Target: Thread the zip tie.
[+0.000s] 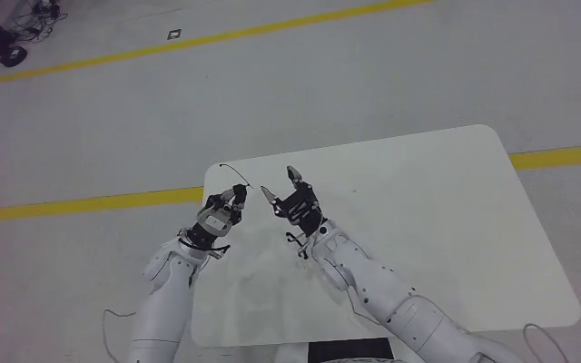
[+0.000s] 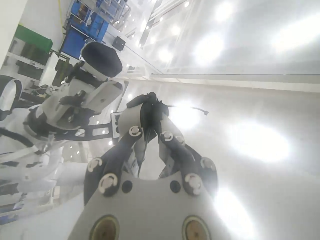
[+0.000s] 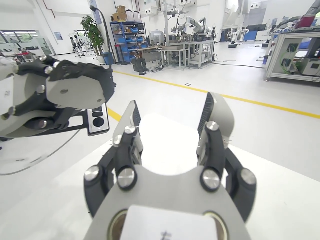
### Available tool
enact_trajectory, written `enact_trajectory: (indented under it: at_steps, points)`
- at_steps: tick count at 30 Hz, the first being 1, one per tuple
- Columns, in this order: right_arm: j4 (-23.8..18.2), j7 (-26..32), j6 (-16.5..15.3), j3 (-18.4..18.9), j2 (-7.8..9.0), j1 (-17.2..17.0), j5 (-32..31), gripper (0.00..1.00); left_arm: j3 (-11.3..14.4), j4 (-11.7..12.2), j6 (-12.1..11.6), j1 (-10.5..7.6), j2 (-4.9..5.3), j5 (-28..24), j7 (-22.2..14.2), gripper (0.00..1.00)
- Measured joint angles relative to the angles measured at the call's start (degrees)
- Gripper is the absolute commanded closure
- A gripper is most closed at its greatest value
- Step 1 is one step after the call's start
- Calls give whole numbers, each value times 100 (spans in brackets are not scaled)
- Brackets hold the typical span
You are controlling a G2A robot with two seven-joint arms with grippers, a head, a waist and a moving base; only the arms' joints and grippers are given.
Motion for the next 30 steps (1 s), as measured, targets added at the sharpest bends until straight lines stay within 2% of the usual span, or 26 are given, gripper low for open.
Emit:
enact_trajectory:
  at_steps: [5, 13, 27, 30]
  points:
    - [55, -136, -75, -48, -18, 20, -70, 55, 0, 0, 0, 0, 0, 0, 0, 100]
    - [259, -748, -145, -69, -46, 23, -98, 55, 0, 0, 0, 0, 0, 0, 0, 100]
    - [612, -1184, -89, -235, -158, 178, -210, 62, 0, 0, 0, 0, 0, 0, 0, 100]
    - [646, -1225, -66, -263, -171, 203, -304, 69, 0, 0, 0, 0, 0, 0, 0, 100]
